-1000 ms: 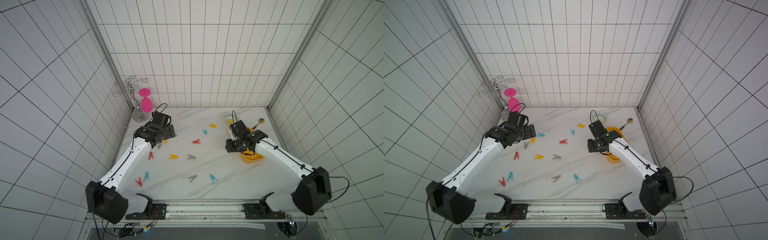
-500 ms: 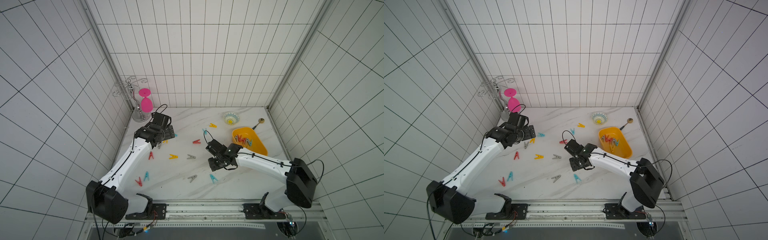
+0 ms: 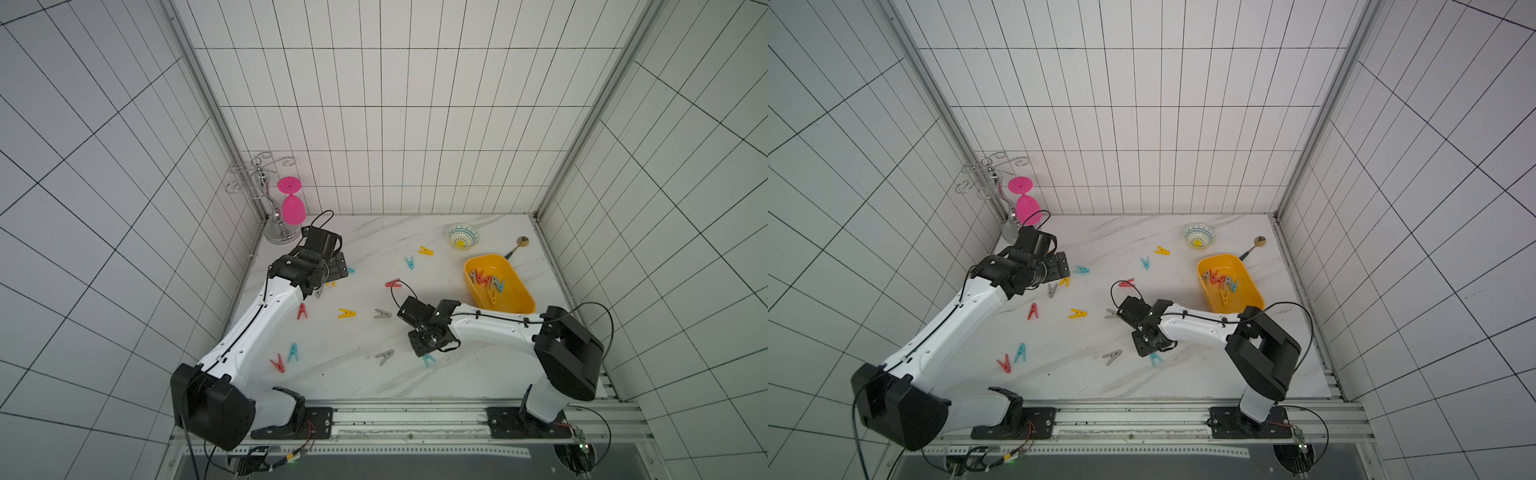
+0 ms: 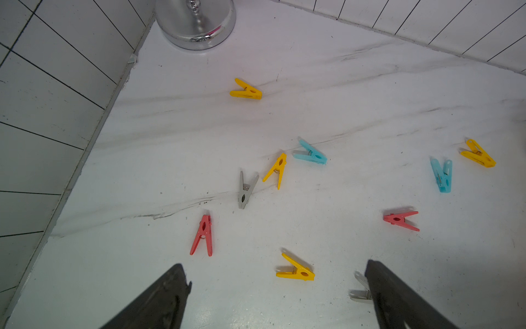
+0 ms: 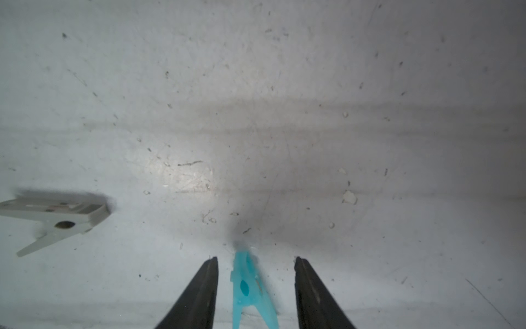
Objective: Put the clothespins into the storage box
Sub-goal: Pick up the clothespin from the center of the board.
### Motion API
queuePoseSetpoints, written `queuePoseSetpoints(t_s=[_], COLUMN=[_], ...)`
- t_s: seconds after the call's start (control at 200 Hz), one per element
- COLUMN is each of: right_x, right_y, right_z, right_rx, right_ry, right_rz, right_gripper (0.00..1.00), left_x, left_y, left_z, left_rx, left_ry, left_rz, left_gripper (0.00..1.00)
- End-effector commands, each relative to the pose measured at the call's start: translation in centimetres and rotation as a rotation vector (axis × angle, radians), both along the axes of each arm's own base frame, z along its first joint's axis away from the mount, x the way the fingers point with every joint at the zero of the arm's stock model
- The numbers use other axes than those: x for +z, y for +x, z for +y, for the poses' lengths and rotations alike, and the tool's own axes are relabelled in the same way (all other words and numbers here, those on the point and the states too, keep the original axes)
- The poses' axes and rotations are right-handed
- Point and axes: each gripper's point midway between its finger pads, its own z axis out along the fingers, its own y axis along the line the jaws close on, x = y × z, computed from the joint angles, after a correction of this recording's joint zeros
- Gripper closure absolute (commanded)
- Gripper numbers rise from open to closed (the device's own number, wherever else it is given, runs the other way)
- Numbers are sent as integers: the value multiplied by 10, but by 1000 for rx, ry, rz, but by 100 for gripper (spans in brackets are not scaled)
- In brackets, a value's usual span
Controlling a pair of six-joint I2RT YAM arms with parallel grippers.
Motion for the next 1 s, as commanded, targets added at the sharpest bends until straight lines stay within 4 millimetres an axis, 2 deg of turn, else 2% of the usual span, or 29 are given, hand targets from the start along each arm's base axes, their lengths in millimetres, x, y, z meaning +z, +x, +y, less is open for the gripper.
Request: queuePoseSetpoints(t_s=[0.0,0.15,0.385,0.485,0.58,0.69,0.785,0.88,0.994], right_x=[-16,-20,-27,-23,-12,10,28,44,69], right_y=[-13,-20,-26,-24,-19,-6,11,34,72], right_z=[-8,-10,-14,-14,-11,-11,-19,-37,-66], right_rx=[-2,11,2,0,-3,-20,-55,-112,-216], right_ry=[-32,-43,-60,-56,-37,6,45,77,129], right_rz=[37,47,63,55,33,0,-22,-41,-92], right_gripper=[55,59,72,74,75,76,77,77,78], left_x=[9,13,18,19,21,21,20,20,22], left_y=[1,3,6,7,8,8,8,9,9], left_z=[2,0,0,0,0,-1,0,-1,-2], left_rx=[4,3,-1,-1,-2,-3,-1,-2,-6], left_ry=[4,-1,2,6,5,4,5,1,-2], left_rz=[-31,-37,-40,-44,-45,-46,-44,-47,-50], left_gripper=[1,1,1,1,1,1,1,1,1])
